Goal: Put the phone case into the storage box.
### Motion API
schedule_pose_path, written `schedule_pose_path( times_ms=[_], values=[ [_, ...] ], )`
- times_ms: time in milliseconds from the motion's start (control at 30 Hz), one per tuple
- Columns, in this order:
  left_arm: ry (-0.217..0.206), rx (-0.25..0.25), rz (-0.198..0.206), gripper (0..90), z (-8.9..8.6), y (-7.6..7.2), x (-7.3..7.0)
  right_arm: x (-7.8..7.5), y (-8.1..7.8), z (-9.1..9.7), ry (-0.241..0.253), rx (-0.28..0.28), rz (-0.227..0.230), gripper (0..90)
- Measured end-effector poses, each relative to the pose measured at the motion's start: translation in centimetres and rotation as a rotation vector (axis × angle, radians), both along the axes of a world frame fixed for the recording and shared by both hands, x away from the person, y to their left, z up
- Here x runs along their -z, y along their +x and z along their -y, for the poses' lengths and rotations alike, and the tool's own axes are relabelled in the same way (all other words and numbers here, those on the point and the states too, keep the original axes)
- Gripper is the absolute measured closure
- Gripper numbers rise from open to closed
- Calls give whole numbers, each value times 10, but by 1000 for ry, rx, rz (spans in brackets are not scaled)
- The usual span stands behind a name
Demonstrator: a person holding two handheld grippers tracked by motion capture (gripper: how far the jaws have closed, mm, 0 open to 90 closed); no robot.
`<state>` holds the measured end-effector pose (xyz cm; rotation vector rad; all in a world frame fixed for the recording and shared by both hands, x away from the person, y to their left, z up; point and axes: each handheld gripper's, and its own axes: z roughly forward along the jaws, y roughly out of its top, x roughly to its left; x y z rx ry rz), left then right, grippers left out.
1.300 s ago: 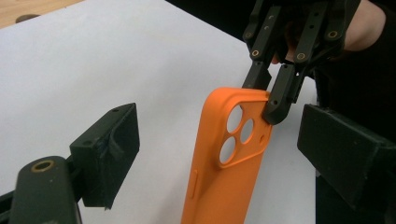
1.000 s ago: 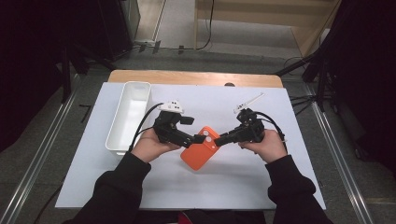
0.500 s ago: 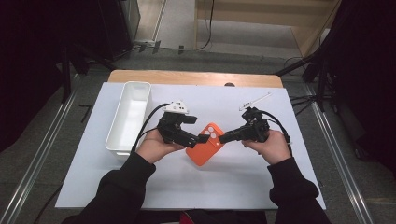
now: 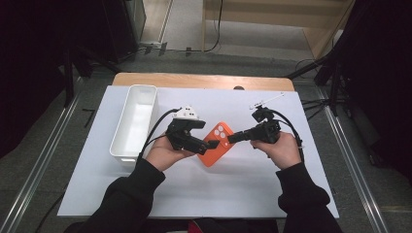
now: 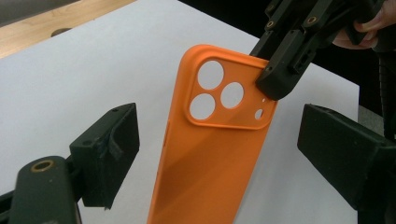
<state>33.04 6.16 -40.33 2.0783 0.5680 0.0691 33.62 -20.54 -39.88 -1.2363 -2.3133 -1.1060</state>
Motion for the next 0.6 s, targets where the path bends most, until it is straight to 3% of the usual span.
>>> schedule_pose_path(
  times_ms=[400,600],
  values=[
    [26,-20,24,79,1,0,8,-2,6,-3,-6,61,-44,752],
    [6,-18,73,79,1,-3,9,-4,9,-6,-7,56,-48,752]
  ],
)
